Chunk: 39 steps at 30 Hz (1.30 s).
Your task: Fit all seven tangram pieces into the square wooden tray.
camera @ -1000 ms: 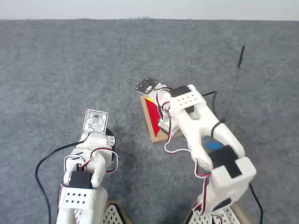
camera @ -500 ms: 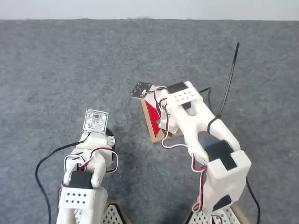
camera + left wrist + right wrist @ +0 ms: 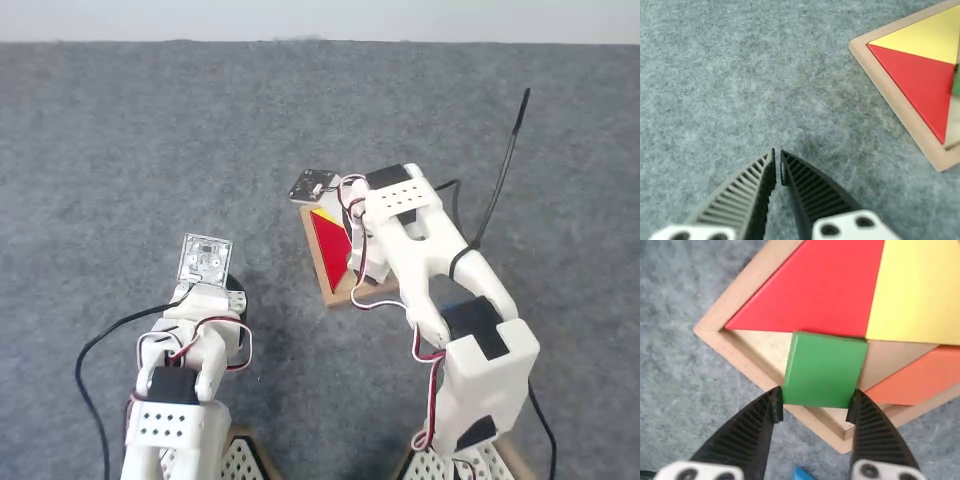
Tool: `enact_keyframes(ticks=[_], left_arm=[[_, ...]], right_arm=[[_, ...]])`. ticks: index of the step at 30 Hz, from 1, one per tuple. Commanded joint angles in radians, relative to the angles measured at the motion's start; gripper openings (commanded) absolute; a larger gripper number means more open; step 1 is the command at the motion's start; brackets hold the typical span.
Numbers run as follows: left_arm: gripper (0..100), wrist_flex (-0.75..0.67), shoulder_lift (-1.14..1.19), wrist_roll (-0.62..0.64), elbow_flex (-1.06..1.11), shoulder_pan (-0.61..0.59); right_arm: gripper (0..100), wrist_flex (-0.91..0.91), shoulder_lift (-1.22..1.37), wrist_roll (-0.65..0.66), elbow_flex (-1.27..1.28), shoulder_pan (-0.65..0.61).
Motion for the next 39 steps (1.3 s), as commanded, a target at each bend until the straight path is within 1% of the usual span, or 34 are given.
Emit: enact_keyframes(ticks=[1,9,14,16,20,22,28,31,36,39], left_arm=[[2,0.008,-0.012,0.008,-0.008,-0.005],[2,0.008,-0.012,0.008,-0.008,-0.005],[2,0.008,-0.012,0.008,-0.008,-0.005],[2,0.008,-0.012,0.008,-0.008,-0.005],[2,0.008,-0.012,0.008,-0.008,-0.005],[2,0.008,-0.012,0.008,-0.008,-0.005],[2,0.008,-0.012,0.008,-0.008,-0.005],[2,0.008,-0.012,0.008,-0.008,-0.005],[2,0.008,-0.012,0.008,-0.008,-0.005],[2,0.008,-0.012,0.008,-0.008,-0.005]], right_arm=[[19.9,-0.004,-0.018,0.002,-0.068,0.007],[20.1,0.010,-0.038,0.005,-0.072,0.005],[20.3,0.058,-0.081,0.000,-0.072,-0.004],[22.0,0.064,-0.082,0.000,-0.072,-0.005],[28.7,0.054,-0.082,-0.002,-0.072,-0.002],[29.2,0.038,-0.082,-0.006,-0.074,-0.005],[29.2,-0.036,-0.154,-0.144,-0.071,0.025],[29.2,-0.071,-0.275,-0.183,-0.006,0.033],[29.2,-0.099,-0.535,-0.207,0.227,0.035],[27.7,-0.094,-0.633,-0.206,0.377,0.090]])
